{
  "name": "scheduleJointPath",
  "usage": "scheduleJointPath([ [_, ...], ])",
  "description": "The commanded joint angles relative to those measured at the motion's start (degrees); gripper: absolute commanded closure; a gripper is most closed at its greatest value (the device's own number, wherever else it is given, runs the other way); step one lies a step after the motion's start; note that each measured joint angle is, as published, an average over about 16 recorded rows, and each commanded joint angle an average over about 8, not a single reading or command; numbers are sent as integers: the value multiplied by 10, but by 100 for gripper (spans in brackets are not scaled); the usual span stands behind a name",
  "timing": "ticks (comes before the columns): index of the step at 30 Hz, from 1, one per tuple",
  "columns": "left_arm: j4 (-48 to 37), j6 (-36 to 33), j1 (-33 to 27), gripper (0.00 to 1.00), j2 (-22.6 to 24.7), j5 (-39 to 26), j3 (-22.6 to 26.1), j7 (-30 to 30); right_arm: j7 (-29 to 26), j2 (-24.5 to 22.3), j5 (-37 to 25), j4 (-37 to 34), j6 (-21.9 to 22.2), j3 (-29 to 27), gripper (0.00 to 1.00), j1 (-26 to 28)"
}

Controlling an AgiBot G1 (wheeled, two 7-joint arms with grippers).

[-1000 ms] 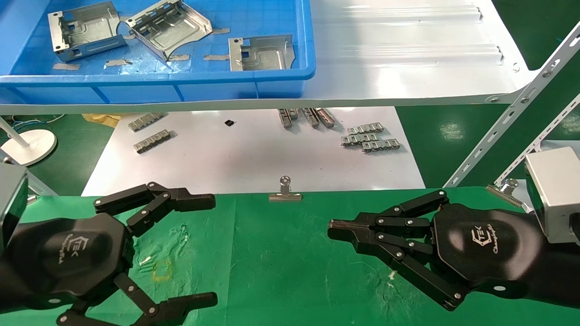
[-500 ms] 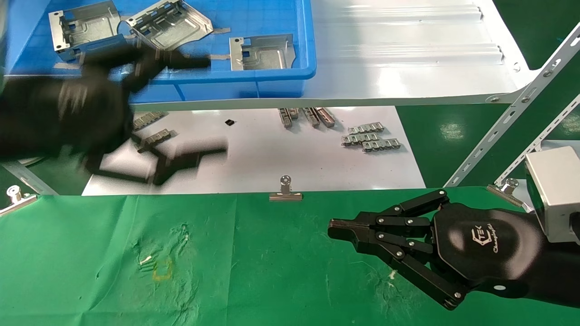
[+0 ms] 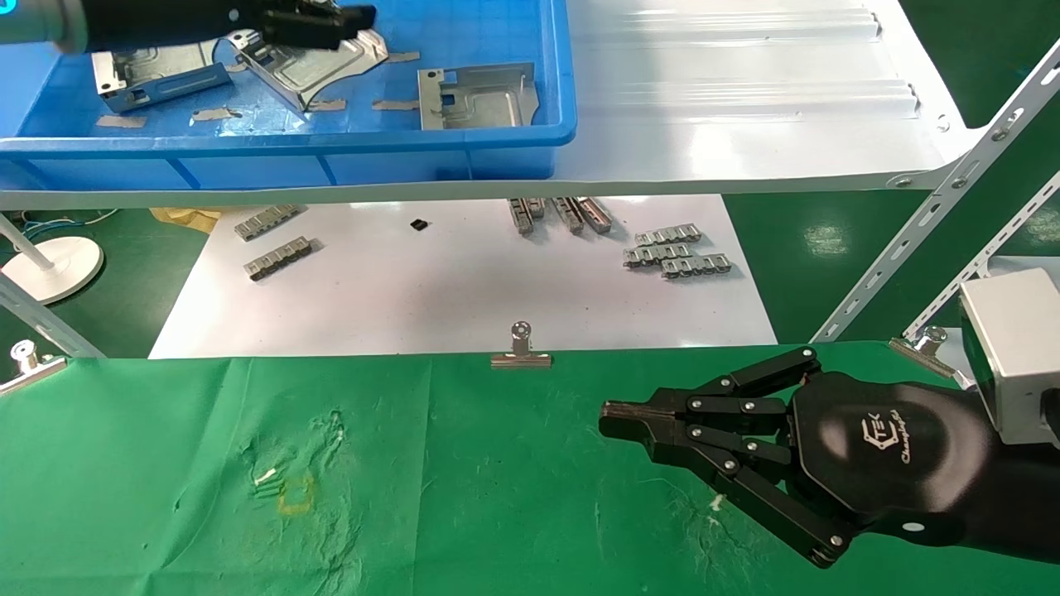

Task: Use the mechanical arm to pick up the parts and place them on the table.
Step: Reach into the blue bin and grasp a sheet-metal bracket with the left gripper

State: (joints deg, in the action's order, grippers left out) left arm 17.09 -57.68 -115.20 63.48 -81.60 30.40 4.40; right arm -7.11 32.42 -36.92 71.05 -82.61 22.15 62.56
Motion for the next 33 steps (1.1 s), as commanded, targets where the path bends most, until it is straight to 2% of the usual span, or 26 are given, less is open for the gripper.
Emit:
scheduleJointPath([
  [1, -53, 58, -20, 12, 25, -20, 6, -6, 0, 0, 0, 0, 0, 0, 100, 0],
  [2, -67, 70, -26, 22, 32, -25, 9, -7, 0, 0, 0, 0, 0, 0, 98, 0],
  [7, -116, 93, -46, 84, 49, -45, 21, -8, 0, 0, 0, 0, 0, 0, 36, 0],
  [9, -129, 93, -51, 98, 52, -49, 24, -7, 0, 0, 0, 0, 0, 0, 11, 0],
  [10, -134, 93, -53, 100, 52, -51, 25, -7, 0, 0, 0, 0, 0, 0, 0, 0],
  [33, -172, 88, -65, 100, 55, -52, 26, 15, 0, 0, 0, 0, 0, 0, 0, 0],
])
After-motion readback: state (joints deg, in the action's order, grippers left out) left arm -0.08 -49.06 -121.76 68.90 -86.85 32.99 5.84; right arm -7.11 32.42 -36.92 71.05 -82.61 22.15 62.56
